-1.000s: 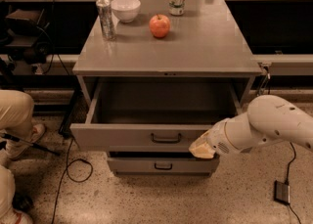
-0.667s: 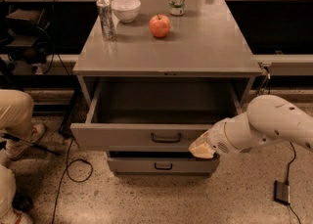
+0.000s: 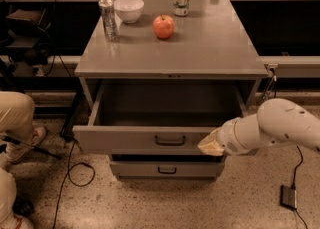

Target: Close top drawer

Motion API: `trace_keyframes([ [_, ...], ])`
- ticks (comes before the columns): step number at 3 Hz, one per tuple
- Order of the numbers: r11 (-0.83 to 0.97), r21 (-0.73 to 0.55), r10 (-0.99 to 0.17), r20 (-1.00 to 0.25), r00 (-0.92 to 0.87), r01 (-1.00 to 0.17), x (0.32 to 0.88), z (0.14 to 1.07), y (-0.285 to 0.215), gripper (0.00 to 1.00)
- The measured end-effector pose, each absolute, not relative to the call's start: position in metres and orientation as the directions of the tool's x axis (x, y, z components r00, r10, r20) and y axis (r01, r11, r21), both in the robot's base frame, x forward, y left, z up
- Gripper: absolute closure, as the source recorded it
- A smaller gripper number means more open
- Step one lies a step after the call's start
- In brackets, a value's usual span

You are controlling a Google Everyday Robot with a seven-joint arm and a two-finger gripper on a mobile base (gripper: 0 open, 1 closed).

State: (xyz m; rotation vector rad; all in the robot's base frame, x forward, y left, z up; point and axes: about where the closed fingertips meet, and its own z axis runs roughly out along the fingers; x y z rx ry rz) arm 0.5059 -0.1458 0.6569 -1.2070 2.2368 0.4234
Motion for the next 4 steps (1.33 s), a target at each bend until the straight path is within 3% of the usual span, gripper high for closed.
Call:
trace_keyframes([
  [4, 0.558, -0.112, -0.661, -0.659, -0.359, -0.822, 0.605, 0.660, -0.178, 1.00],
])
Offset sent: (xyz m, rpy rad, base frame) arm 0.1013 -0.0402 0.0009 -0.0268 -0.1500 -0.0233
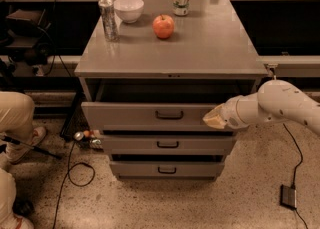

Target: Close top drawer

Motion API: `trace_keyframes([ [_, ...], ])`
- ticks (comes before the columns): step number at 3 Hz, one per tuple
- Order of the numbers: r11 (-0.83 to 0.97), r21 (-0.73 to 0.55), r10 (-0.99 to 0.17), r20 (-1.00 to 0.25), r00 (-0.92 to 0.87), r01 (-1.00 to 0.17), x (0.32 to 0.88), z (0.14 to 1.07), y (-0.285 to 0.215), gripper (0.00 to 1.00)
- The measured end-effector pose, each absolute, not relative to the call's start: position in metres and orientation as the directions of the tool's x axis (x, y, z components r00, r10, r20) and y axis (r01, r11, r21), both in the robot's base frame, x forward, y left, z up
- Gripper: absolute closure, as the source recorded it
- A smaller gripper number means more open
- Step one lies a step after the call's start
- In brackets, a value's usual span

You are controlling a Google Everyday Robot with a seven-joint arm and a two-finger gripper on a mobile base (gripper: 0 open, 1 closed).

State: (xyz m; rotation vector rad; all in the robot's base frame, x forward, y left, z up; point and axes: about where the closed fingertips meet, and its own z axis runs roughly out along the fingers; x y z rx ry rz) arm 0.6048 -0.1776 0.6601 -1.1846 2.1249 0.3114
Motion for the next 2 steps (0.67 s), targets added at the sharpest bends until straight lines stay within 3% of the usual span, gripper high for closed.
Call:
trace_keyframes([
  [2, 0.561, -0.133, -0.644, -0.691, -0.329, -0.817, 0.633, 0.662, -0.180, 1.00],
])
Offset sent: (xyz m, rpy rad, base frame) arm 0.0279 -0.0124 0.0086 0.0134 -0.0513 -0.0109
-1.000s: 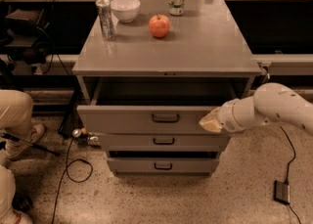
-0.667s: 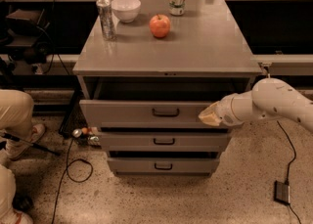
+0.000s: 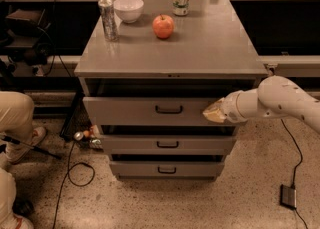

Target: Close top drawer

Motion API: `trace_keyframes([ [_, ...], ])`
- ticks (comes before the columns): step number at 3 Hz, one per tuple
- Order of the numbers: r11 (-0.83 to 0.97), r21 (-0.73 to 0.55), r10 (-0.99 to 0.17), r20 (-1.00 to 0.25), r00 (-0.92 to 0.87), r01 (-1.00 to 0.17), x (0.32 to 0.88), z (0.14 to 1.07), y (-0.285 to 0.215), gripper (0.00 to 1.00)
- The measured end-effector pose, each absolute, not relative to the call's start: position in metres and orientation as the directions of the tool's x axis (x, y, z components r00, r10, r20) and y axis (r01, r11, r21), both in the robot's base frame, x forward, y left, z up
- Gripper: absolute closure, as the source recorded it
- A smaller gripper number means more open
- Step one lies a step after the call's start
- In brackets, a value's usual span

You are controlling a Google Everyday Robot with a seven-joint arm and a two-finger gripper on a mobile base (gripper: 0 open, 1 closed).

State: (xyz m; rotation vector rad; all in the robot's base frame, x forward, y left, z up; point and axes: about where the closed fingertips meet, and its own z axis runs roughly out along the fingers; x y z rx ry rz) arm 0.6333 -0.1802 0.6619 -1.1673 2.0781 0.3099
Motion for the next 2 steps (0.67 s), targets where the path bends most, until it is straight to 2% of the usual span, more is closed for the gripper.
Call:
trace_keyframes([
  [1, 0.562, -0.133, -0.643, -0.691, -0.330, -0.817, 0.633, 0.662, -0.180, 1.00],
  [2, 0.597, -0.132, -0.644, -0.667, -0.375, -0.791, 0.608, 0.667, -0.198, 1.00],
])
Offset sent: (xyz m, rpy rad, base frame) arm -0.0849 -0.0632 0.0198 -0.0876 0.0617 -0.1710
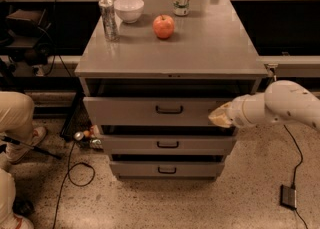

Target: Close top drawer

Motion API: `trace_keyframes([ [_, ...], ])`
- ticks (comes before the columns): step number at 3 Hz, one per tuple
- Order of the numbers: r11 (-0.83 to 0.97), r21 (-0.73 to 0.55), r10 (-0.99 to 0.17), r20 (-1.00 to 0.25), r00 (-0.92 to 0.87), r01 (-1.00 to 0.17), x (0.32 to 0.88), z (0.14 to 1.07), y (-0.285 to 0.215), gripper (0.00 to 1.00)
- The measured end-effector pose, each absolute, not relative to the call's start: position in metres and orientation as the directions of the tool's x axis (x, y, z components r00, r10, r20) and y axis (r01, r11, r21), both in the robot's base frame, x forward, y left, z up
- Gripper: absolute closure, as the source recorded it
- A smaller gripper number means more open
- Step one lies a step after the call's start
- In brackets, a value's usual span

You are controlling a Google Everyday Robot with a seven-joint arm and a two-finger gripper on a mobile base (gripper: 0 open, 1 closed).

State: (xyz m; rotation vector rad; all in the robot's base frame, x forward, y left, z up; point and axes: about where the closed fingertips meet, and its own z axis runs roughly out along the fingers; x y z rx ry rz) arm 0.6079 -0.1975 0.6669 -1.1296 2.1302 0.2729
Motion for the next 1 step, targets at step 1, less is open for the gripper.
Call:
trace_keyframes([
  [1, 0.666, -0.121, -0.626, -0.628, -0.463, -0.736, 0.5629, 0.6756, -0.2316, 1.00],
])
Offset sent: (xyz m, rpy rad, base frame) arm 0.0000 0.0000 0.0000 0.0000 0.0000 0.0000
